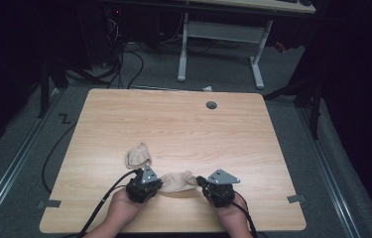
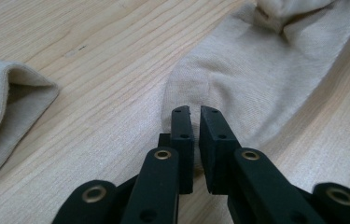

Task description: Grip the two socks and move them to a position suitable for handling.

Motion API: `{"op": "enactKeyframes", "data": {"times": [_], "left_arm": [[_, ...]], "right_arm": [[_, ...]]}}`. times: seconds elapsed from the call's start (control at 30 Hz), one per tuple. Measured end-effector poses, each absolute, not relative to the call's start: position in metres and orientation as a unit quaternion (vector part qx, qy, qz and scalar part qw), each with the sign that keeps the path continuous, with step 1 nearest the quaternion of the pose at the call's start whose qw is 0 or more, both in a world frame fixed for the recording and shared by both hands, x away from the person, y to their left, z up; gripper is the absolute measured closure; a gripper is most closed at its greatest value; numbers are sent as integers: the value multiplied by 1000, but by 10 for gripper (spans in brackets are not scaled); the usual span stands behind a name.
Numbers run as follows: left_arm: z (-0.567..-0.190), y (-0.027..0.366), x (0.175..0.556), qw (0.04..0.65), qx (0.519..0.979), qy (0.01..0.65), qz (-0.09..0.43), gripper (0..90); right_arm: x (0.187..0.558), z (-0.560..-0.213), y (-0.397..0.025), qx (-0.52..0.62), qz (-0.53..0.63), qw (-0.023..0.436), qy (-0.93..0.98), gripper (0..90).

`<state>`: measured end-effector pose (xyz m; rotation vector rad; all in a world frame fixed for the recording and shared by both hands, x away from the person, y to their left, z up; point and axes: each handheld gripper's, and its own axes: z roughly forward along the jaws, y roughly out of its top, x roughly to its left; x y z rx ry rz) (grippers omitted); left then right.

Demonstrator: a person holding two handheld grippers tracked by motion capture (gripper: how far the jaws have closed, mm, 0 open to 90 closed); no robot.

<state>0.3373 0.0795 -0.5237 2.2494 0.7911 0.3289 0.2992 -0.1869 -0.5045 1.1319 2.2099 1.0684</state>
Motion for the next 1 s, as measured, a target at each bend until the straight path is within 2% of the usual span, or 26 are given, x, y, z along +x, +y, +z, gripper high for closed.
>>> {"op": "enactKeyframes", "data": {"times": [0.23, 0.37, 0.47, 0.57, 0.6, 0.7, 0.8, 1.0], "left_arm": [[-524, 79, 336, 357, 873, 305, 129, 830], [-523, 80, 336, 357, 873, 306, 127, 797], [-518, 80, 335, 376, 864, 305, 138, 740], [-515, 81, 337, 388, 857, 307, 144, 720], [-517, 80, 341, 389, 856, 311, 137, 721], [-523, 77, 346, 372, 864, 308, 140, 747], [-524, 79, 347, 364, 869, 307, 136, 781], [-522, 83, 345, 355, 877, 300, 120, 791]], "right_arm": [[290, -509, -206, 428, 375, 220, 792, 867], [290, -507, -213, 436, 381, 222, 785, 841], [292, -505, -210, 425, 380, 230, 788, 758], [296, -507, -203, 416, 369, 237, 796, 727], [301, -508, -197, 404, 358, 246, 805, 734], [310, -510, -191, 406, 354, 234, 809, 773], [316, -512, -189, 419, 342, 222, 811, 887], [318, -522, -186, 418, 324, 191, 827, 900]]}}
